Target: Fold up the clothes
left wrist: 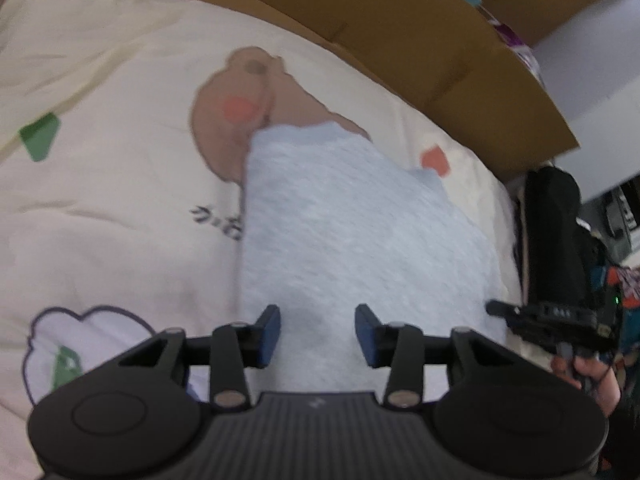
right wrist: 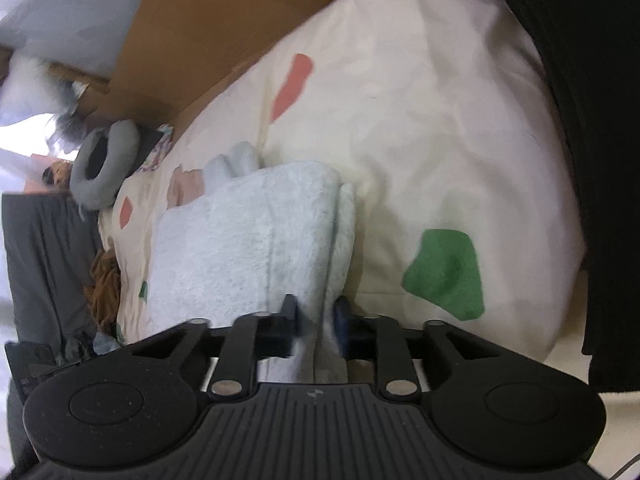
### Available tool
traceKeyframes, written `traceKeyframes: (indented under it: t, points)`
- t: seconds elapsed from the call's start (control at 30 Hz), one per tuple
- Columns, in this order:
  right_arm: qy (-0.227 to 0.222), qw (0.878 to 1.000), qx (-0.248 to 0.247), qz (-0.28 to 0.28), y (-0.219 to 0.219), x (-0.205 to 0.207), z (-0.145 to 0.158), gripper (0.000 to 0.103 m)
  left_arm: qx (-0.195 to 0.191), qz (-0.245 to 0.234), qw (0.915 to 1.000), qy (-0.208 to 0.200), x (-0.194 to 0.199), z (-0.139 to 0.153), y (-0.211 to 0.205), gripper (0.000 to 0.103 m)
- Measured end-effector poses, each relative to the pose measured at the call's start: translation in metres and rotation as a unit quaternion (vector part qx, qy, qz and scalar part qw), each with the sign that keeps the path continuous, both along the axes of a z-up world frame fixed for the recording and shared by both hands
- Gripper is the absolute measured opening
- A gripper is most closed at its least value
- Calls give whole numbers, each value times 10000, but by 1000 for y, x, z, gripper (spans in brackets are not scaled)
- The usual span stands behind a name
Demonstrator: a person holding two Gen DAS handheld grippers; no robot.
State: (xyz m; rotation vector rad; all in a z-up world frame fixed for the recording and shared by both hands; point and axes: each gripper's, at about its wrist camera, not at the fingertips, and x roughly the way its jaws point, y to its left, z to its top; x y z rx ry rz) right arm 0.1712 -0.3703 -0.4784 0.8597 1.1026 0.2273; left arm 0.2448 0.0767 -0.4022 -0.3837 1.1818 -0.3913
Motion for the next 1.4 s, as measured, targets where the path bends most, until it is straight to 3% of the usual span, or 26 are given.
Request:
traceKeyframes:
  t: [0.07, 0.17, 0.37, 0.43, 0.63, 0.77, 0.83, 0.9, 1.0, 1.13, 1.23, 1.27, 1.4]
  points:
    - [-18, 9999, 83, -82, -4, 2, -3, 53, -90, 140, 9999, -45, 6, -3, 5, 54]
    - [-24, 9997, 254, -52, -3, 8, -9, 62, -165, 328, 9993, -50, 14, -11, 13, 54]
    - [-48, 9981, 607, 9, -1, 19, -21, 64, -243, 429, 9988, 69, 29, -32, 19, 55]
    - [-85, 9972, 740, 9, -1, 22, -25, 65, -442, 488, 9977, 155, 35, -40, 21, 55]
    - [-213, 9944, 1034, 13, 1, 26, -29, 76, -648, 436, 9969, 126, 51, -56, 19, 57]
    - [-254, 9942, 1033, 149, 7, 31, -28, 74, -693, 350, 9970, 47, 59, -56, 14, 58]
    - [-262, 9940, 1042, 188, 9, 33, -27, 66, -700, 359, 9969, 30, 62, -55, 14, 58]
    - [-246, 9941, 1037, 213, 9, 33, -28, 50, -723, 386, 9966, -34, 63, -56, 14, 58]
    - [-341, 9939, 1003, 299, 6, 31, -26, 30, -794, 436, 9958, -134, 62, -58, 16, 40]
    - [-462, 9927, 1060, 357, 2, 28, -22, 28, -868, 441, 9951, -182, 57, -59, 19, 36]
    - [-330, 9938, 1015, 305, 0, 29, -26, 39, -1112, 563, 9922, 57, 60, -66, 26, 50]
    - [-319, 9938, 1017, 307, 0, 30, -28, 47, -1193, 603, 9909, 136, 61, -69, 28, 54]
    - [-315, 9931, 1075, 359, 3, 35, -32, 54, -1657, 654, 9835, 305, 63, -84, 37, 55]
